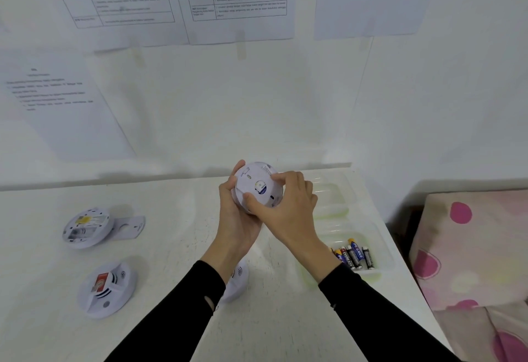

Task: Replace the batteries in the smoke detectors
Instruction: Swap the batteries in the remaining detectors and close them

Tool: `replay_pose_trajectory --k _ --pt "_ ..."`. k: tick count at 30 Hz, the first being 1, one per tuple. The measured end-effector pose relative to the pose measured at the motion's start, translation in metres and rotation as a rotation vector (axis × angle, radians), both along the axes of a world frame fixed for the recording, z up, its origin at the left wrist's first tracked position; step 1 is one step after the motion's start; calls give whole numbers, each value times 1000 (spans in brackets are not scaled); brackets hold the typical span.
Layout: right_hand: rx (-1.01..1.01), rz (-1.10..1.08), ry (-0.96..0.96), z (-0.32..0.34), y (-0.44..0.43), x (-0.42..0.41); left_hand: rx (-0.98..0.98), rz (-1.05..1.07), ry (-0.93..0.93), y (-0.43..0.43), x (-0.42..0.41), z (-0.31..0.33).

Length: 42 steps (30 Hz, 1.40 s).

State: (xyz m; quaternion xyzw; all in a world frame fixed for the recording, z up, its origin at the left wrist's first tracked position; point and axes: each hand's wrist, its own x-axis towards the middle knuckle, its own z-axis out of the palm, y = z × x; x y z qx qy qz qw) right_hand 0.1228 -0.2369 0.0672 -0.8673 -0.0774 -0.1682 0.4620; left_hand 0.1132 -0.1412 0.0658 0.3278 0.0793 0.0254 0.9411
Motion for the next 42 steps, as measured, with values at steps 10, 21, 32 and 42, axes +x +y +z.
replay_pose_trajectory --k 10,21,32,42 --pt "-56 -64 82 1 5 0 192 25 19 0 -2 -3" --pt "455 372 575 -5 -3 14 323 -120 72 65 -6 -22" --pt "268 513 768 -60 64 -3 1845 -86 219 173 -28 -64" --pt "267 439 872 -63 116 5 1726 -335 153 207 -6 -77"
